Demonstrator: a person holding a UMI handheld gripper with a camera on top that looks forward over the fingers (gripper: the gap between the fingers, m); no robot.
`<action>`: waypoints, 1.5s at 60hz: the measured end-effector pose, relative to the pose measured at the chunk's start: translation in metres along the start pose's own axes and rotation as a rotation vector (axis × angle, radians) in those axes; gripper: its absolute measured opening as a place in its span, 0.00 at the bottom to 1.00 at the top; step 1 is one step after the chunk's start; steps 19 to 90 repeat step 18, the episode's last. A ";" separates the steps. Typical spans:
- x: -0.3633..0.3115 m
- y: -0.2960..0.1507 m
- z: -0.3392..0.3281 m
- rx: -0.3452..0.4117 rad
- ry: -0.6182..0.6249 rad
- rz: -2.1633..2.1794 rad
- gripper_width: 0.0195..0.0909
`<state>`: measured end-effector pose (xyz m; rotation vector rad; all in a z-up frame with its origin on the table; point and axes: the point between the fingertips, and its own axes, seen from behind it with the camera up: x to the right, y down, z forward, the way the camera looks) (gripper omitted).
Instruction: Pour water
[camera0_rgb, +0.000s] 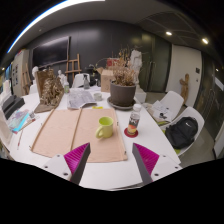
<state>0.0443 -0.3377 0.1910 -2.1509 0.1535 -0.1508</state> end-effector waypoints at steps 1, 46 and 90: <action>-0.002 0.000 -0.003 0.001 0.002 -0.001 0.93; -0.023 0.000 -0.022 0.021 0.039 -0.032 0.93; -0.023 0.000 -0.022 0.021 0.039 -0.032 0.93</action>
